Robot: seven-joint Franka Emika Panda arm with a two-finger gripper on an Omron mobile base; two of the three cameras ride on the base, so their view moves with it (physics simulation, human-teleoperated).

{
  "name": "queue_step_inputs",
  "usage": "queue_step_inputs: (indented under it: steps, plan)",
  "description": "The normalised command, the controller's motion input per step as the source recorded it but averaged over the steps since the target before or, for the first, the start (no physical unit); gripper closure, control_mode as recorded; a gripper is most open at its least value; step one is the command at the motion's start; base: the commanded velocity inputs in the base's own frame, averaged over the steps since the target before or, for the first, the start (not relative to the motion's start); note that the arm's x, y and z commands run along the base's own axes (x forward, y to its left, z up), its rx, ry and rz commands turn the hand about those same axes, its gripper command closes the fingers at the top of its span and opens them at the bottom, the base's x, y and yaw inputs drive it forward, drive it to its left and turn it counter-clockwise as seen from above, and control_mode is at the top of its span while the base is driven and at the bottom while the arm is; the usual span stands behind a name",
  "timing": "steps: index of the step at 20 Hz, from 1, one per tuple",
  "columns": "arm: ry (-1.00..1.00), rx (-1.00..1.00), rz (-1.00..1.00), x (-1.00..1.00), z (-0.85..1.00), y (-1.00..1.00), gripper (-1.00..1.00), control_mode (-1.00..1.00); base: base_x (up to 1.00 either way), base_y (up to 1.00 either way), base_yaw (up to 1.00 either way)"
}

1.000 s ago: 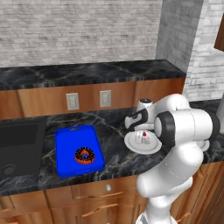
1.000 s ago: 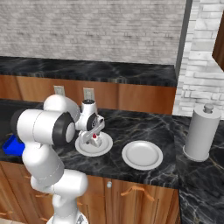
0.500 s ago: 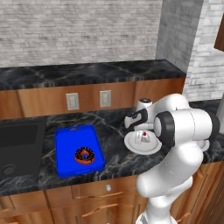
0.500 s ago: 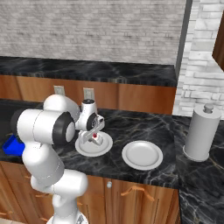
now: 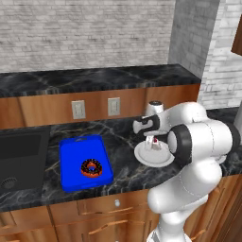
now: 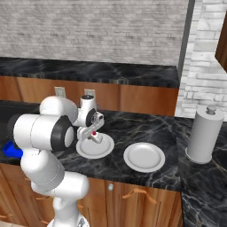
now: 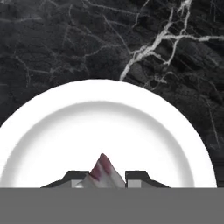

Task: Move the dessert items from the plates to the tray.

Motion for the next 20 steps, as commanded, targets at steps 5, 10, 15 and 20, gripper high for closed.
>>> queue_step_inputs:
  steps: [5, 10, 15, 20]
  plan:
    - [0.1, 0.0, 0.07, 0.0, 0.66, 0.67, 1.0, -1.0, 0.0, 0.0, 0.0]
    - [0.18, 0.0, 0.13, 0.02, 0.46, 0.76, 1.0, -1.0, 0.0, 0.0, 0.0]
    - [0.07, 0.0, 0.14, 0.09, 0.08, 0.66, 1.0, -1.0, 0.0, 0.0, 0.0]
    - [-0.06, -0.02, 0.06, -0.09, -0.2, 0.74, 1.0, -1.0, 0.0, 0.0, 0.0]
